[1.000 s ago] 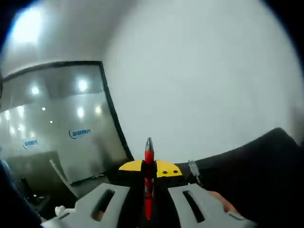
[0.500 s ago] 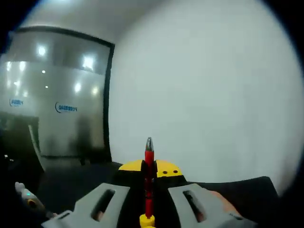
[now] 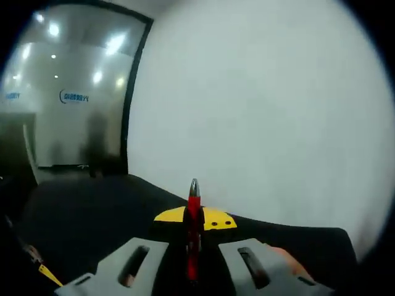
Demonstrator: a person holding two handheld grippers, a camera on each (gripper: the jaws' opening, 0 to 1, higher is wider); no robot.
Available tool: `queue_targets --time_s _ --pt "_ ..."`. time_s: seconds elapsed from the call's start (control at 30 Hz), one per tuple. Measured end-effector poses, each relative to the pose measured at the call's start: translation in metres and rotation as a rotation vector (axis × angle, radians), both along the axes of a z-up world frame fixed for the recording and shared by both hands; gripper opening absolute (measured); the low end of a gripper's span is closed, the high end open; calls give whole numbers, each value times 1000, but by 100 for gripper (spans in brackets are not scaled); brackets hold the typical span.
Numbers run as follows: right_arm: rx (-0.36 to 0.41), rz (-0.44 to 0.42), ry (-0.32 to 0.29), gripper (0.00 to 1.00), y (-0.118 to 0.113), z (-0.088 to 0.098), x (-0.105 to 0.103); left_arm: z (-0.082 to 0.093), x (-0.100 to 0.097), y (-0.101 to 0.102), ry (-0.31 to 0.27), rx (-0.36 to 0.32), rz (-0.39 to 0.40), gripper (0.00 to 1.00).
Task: Pick up pens and glue sticks and place them into the holder.
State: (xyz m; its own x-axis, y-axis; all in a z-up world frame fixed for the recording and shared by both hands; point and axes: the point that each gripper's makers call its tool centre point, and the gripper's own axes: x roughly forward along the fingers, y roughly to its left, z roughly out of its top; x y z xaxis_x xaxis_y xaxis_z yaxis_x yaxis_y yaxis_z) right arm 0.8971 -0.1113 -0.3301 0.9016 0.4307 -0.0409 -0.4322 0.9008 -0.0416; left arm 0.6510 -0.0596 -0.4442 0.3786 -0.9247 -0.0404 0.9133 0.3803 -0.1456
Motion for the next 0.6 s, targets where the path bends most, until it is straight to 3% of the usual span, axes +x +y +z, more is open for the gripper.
queue_targets --time_s 0.3,0.6 --pt "-37 -31 74 6 -9 -18 11 -3 -1 -2 -5 17 -8 96" --pt "17 -50 38 10 -11 -1 3 -4 -1 -2 -4 25 -6 95"
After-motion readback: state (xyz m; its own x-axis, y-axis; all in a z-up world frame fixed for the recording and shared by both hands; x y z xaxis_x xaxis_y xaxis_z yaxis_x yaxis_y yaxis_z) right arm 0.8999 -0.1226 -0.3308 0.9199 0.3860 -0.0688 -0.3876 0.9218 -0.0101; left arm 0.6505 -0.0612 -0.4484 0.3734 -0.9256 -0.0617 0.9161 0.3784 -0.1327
